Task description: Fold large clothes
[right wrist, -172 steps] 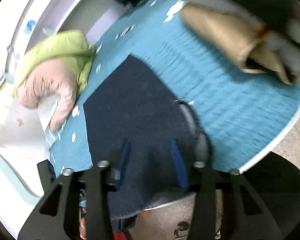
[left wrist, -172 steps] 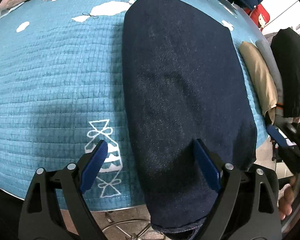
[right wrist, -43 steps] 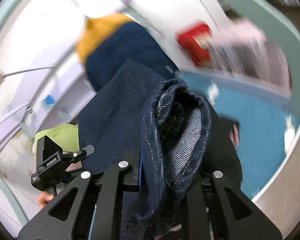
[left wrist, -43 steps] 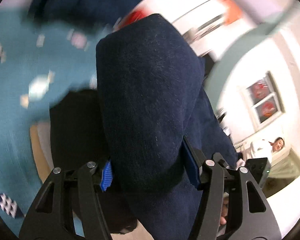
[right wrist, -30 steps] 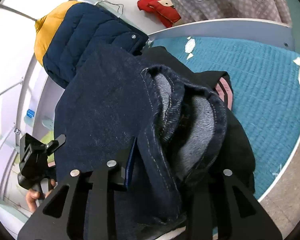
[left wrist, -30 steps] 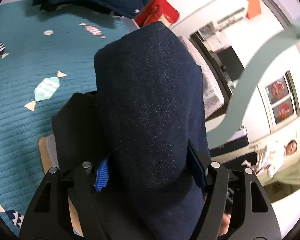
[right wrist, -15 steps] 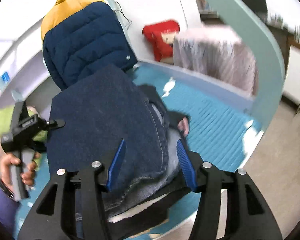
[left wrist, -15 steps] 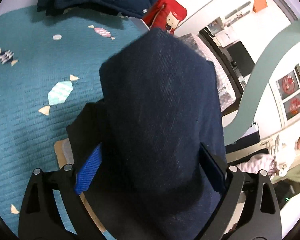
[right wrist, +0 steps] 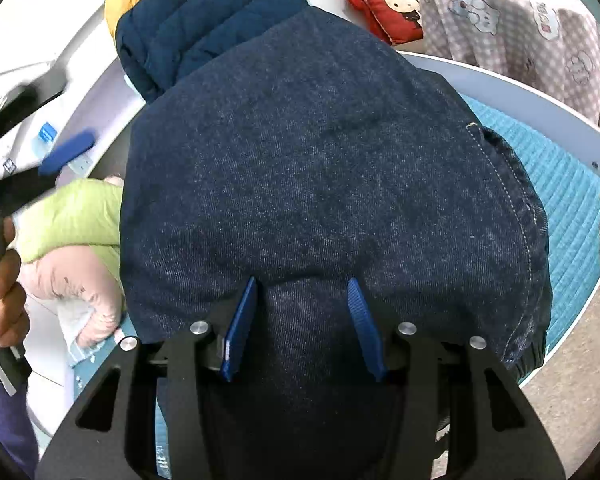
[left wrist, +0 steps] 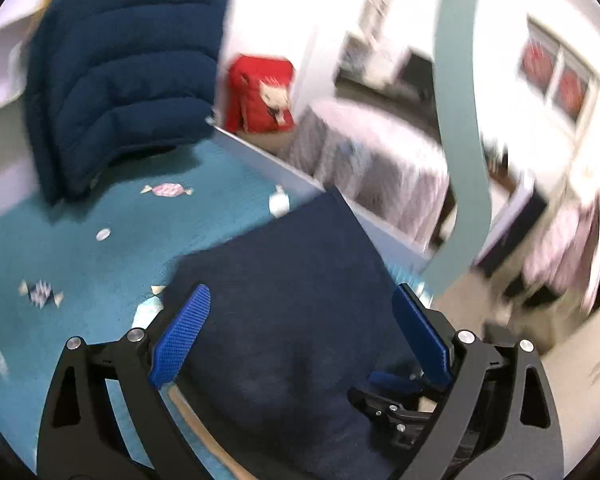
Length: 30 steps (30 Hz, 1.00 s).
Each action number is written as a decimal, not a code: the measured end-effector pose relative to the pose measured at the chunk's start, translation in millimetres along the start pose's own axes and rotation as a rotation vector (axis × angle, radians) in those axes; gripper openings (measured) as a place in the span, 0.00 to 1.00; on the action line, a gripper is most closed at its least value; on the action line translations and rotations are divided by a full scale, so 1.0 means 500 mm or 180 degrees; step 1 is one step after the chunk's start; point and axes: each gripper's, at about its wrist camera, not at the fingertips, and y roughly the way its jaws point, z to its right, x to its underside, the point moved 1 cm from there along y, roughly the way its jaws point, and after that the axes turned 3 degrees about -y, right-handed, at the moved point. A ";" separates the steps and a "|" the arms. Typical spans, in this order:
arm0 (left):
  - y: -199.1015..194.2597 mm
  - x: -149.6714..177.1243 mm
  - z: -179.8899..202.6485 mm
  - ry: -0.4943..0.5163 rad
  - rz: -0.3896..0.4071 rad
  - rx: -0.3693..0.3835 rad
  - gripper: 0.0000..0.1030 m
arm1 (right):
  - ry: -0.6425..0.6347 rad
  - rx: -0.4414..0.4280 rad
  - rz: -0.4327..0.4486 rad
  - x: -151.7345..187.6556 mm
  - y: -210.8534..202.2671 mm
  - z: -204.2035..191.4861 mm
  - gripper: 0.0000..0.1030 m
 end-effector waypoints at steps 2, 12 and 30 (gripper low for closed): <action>0.071 0.006 0.007 0.0126 -0.0313 -0.0220 0.90 | 0.0002 -0.0018 -0.0007 0.001 0.007 -0.006 0.45; 0.248 0.005 -0.094 0.0207 -0.0832 -0.0766 0.90 | -0.0004 -0.0001 0.0049 -0.052 0.071 -0.018 0.44; 0.306 0.021 -0.207 -0.0021 -0.0711 -0.0924 0.90 | -0.0189 0.0181 0.0020 -0.082 0.162 -0.056 0.44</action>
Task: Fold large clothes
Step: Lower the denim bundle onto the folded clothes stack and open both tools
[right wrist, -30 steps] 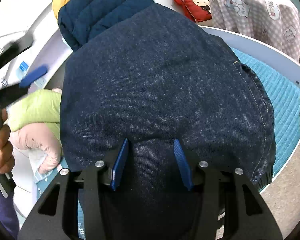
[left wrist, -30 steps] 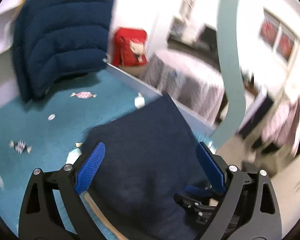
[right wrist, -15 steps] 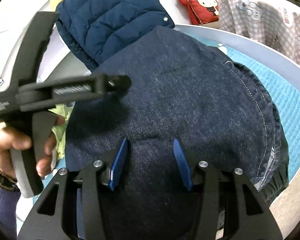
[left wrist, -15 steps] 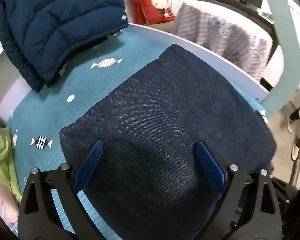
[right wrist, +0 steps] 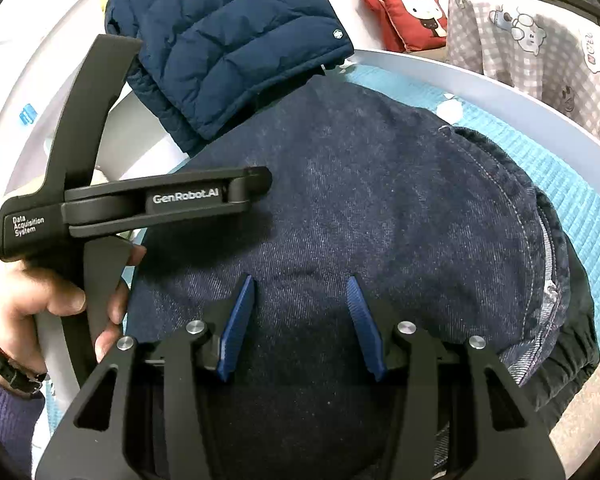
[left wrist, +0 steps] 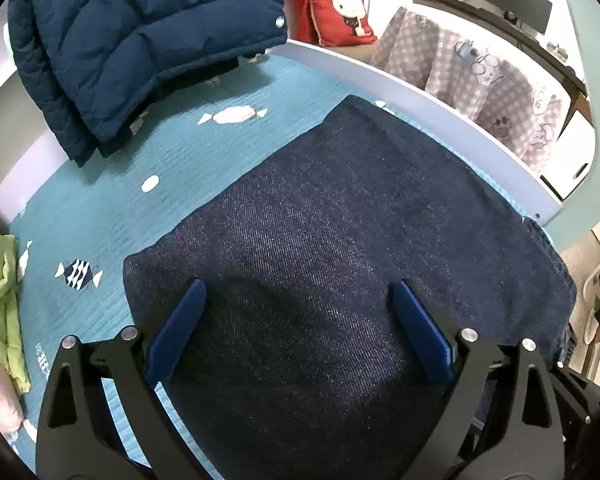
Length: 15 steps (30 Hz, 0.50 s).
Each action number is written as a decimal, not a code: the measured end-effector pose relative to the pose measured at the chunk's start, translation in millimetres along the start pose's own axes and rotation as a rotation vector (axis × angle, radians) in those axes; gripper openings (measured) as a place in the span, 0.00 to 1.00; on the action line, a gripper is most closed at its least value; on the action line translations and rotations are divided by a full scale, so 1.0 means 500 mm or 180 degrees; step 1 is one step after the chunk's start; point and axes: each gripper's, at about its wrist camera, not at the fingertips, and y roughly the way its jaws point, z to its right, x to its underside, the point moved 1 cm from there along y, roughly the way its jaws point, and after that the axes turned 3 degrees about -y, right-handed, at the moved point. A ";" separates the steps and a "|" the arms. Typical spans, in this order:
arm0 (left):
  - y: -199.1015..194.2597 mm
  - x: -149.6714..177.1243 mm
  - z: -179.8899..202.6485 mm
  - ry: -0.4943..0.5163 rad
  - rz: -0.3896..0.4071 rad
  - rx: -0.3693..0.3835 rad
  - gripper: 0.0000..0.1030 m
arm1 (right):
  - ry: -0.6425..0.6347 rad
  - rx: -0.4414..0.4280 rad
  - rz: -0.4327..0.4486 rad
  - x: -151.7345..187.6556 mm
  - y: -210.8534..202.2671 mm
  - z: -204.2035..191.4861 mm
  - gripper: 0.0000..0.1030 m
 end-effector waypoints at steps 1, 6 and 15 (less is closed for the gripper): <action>-0.018 0.004 0.005 0.0037 0.0104 0.0009 0.91 | -0.0020 0.0003 0.0010 -0.002 -0.006 -0.002 0.44; -0.108 0.046 0.018 0.0183 0.0512 0.0211 0.92 | -0.0101 0.0190 -0.0013 0.002 -0.051 -0.011 0.63; -0.250 0.152 -0.075 -0.0069 0.0744 0.0099 0.92 | 0.0080 0.0364 0.0105 0.026 -0.111 0.017 0.77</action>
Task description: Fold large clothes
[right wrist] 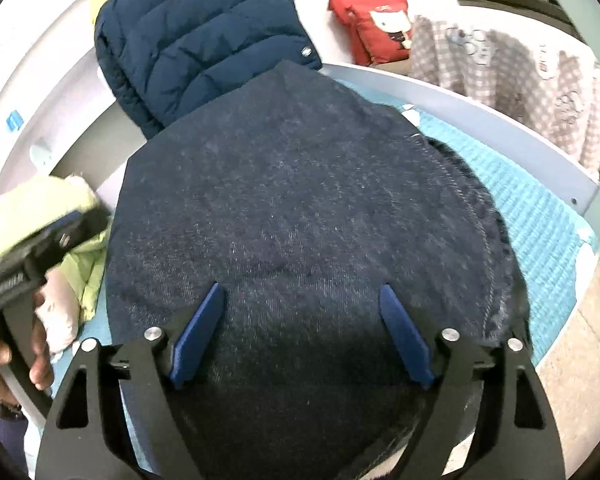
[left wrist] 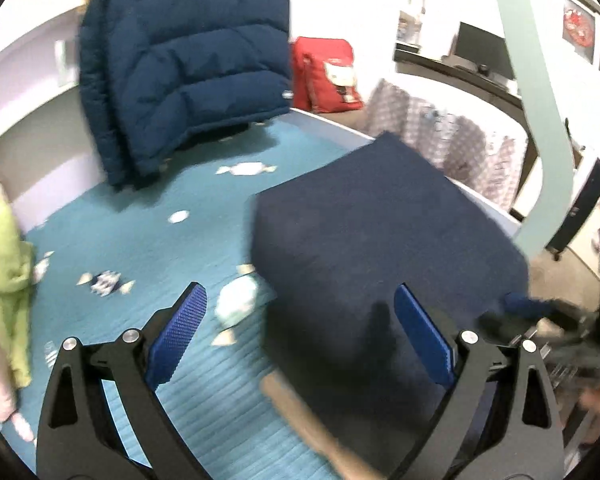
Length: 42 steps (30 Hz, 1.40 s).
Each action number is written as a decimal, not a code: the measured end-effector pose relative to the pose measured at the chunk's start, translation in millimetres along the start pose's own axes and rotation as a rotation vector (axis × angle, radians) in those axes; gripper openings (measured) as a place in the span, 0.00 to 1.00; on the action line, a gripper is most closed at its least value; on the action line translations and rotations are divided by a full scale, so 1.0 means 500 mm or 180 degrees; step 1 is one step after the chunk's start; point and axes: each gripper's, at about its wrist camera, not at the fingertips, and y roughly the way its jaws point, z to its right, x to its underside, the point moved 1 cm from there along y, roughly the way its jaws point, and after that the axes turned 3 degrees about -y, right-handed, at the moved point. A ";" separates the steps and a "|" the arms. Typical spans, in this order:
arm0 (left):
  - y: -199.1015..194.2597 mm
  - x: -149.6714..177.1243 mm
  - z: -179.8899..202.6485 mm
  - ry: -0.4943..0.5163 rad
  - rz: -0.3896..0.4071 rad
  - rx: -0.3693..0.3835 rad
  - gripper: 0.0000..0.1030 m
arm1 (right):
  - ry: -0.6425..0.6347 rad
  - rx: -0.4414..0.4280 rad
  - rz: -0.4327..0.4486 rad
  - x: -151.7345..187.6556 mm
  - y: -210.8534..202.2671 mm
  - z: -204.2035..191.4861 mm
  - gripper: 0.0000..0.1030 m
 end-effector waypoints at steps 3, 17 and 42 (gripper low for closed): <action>-0.043 0.038 -0.041 -0.0213 -0.0032 -0.0016 0.92 | -0.0070 0.0150 0.0125 0.015 -0.034 -0.009 0.77; -0.227 0.306 -0.135 -0.0928 -0.0218 -0.0051 0.92 | -0.0620 0.0429 0.0328 0.139 -0.192 -0.147 0.87; -0.660 0.586 -0.080 -0.0935 0.0395 -0.0518 0.95 | -0.1321 0.0525 0.0477 0.487 -0.447 -0.473 0.93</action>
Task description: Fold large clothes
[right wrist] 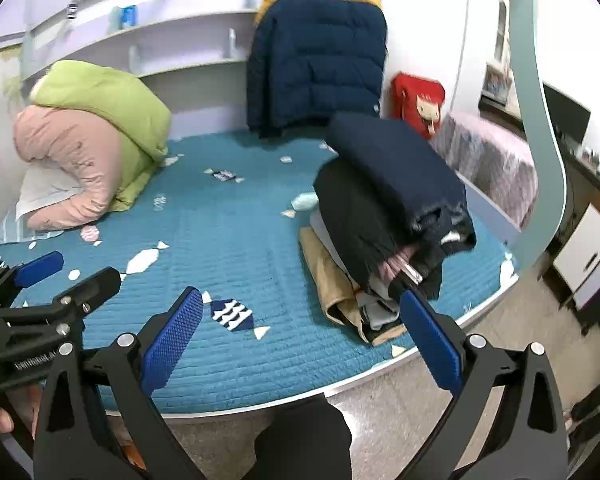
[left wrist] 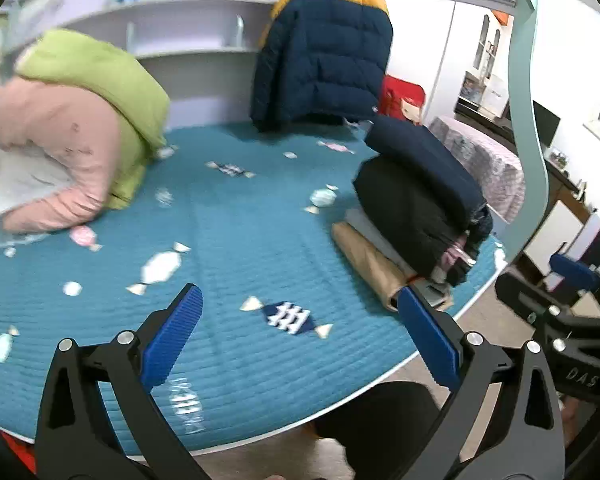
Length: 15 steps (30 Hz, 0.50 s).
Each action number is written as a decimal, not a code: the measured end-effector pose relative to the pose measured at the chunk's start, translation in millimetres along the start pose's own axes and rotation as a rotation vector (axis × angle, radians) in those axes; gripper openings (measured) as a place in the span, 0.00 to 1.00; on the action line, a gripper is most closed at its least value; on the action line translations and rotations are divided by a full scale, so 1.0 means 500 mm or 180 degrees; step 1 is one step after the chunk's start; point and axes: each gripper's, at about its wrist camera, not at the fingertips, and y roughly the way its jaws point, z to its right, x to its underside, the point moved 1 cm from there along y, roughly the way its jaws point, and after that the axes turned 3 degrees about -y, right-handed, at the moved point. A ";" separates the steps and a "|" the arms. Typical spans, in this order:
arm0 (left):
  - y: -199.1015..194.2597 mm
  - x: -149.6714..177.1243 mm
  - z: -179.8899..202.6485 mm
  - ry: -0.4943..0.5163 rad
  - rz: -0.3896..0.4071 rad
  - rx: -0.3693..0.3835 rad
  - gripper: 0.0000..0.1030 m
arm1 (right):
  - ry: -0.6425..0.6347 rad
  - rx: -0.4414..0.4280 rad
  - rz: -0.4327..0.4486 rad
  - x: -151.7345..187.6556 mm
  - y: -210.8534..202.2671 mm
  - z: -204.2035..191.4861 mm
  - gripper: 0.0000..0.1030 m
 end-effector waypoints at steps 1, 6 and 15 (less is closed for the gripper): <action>-0.020 0.005 -0.006 0.0010 0.0037 -0.0054 0.95 | -0.0020 -0.0027 0.0029 0.000 -0.011 -0.008 0.93; -0.094 0.019 -0.037 -0.0036 0.0222 -0.0265 0.95 | -0.0112 -0.0132 0.0179 -0.002 -0.067 -0.049 0.93; -0.208 0.030 -0.043 0.0042 0.0445 -0.0575 0.95 | -0.0179 -0.0339 0.0430 0.001 -0.162 -0.092 0.93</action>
